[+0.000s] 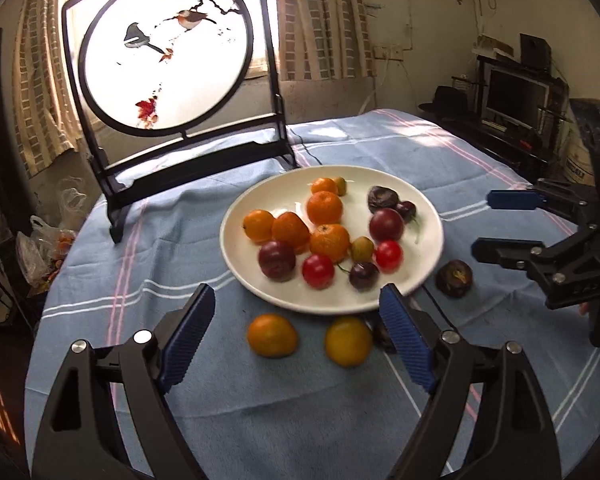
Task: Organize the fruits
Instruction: 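Grasp a yellow fruit with the left gripper while the right grasps a dark brown fruit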
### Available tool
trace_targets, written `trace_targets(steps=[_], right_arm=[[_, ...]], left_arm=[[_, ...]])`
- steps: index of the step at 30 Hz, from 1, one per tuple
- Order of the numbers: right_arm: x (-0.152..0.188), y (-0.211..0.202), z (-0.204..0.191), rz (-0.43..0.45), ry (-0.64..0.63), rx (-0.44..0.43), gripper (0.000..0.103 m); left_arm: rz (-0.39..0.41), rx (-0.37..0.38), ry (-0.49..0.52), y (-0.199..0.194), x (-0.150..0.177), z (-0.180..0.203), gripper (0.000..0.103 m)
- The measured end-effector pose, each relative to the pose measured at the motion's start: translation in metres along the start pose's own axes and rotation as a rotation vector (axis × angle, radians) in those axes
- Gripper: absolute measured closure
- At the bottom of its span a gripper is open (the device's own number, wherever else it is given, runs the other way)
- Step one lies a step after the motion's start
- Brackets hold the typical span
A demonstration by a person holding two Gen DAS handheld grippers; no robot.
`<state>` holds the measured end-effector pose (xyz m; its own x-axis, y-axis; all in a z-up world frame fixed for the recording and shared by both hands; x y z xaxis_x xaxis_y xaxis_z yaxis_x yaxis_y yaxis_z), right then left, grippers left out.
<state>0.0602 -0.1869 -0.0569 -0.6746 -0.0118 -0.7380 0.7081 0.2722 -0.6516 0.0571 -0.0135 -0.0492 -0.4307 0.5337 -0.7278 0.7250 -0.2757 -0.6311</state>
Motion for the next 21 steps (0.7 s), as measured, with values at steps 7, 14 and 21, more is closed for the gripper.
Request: trace_targets(steps=[7,14,21], right_arm=[[0.031,0.034,0.004,-0.130,-0.068,0.079,0.021],[0.045,0.050,0.007,-0.185,-0.126,0.150,0.061],[0.036,0.031,-0.007,-0.152,-0.123,0.066,0.062]], left_arm=[[-0.052,0.142,0.131,0.017,0.022,0.045,0.021],[-0.093,0.182,0.100,0.030,0.029,0.042,0.025],[-0.148,0.184,0.107,0.043,0.037,0.044,0.055]])
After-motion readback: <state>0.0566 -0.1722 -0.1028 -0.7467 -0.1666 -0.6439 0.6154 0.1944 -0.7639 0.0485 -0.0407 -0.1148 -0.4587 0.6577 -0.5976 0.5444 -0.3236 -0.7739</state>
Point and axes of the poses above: each gripper's, at about its wrist camera, not at the fingertips, and y roughly the way its jaws point, z to its right, x to its underside, the point moved 6 cm from there along y, roughly the way its jaws point, and after that the axes turned 13 degrees about y, right-handed, at the moved point
